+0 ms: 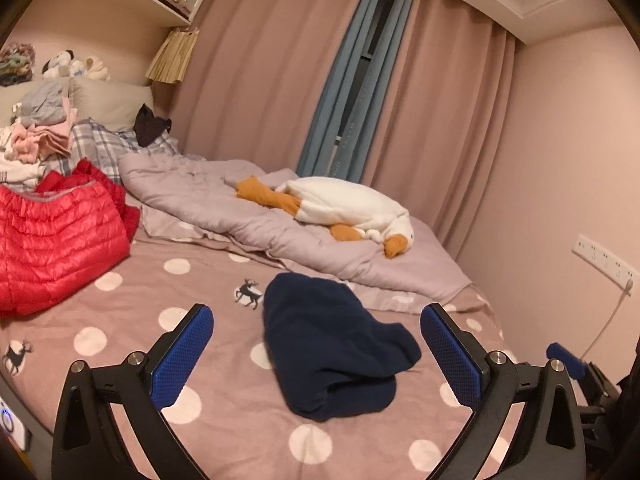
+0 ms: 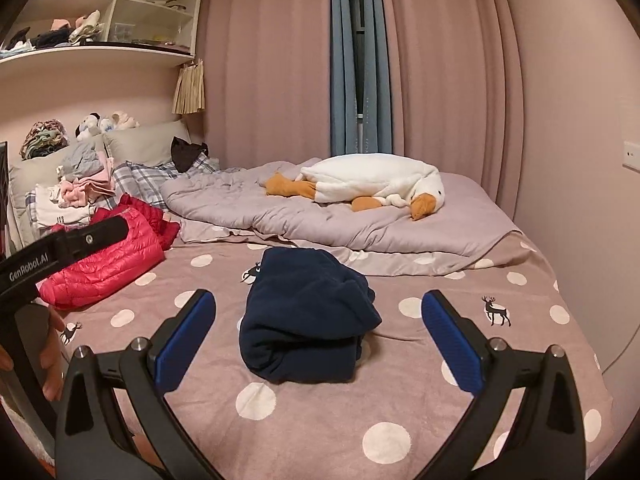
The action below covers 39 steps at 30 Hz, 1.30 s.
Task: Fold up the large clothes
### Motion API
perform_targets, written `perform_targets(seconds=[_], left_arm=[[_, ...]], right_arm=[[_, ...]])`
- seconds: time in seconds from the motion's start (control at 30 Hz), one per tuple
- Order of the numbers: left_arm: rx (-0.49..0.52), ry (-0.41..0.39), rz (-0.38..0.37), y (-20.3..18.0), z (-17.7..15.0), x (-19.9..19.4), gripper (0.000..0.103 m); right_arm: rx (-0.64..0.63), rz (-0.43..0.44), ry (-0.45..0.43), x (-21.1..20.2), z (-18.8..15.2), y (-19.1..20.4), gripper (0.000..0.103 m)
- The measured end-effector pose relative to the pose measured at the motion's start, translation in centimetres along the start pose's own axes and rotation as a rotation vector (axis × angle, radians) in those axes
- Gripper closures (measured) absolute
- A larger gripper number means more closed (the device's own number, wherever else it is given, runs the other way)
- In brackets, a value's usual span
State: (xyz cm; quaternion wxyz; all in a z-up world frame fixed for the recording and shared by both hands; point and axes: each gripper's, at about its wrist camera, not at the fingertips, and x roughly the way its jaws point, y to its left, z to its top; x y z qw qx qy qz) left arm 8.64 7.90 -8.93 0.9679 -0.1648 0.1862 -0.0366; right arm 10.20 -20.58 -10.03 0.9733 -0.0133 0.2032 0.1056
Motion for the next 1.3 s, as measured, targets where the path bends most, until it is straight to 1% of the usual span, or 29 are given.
perform_targets(seconds=[0.47,1.0,1.07,1.13,1.17,1.2,1.23,1.27,1.3], left_arm=[[0.037,0.023,-0.02,-0.9,-0.5,0.2,0.001],[0.051,0.042,-0.025,-1.3,-0.6,0.2,0.001],[0.052,0.057,-0.05,-1.3,-0.5,0.3,0.001],[0.041,0.067,-0.097,-1.1,-0.4,0.5,0.001],[0.026,0.048,-0.122,-0.8,-0.3,0.4,0.001],[0.011,0.005,-0.144,-0.5,-0.4,0.1,0.001],[0.016,-0.018,-0.147,-0.3,-0.4,0.0,0.001],[0.032,-0.021,-0.119,-0.3,-0.5,0.1,0.001],[0.042,-0.001,-0.078,-0.4,-0.5,0.5,0.001]], right_arm=[[0.072,-0.063,0.007,-0.2,0.0,-1.0,0.0],[0.086,-0.083,0.014,-0.2,0.1,-1.2,0.0],[0.091,-0.088,0.016,-0.2,0.1,-1.2,0.0],[0.094,-0.093,0.015,-0.2,0.2,-1.2,0.0],[0.095,-0.094,0.015,-0.2,0.1,-1.3,0.0],[0.096,-0.096,0.015,-0.2,0.1,-1.3,0.0],[0.097,-0.097,0.016,-0.2,0.1,-1.3,0.0],[0.099,-0.098,0.019,-0.1,0.1,-1.4,0.0],[0.1,-0.1,0.023,0.0,0.1,-1.4,0.0]])
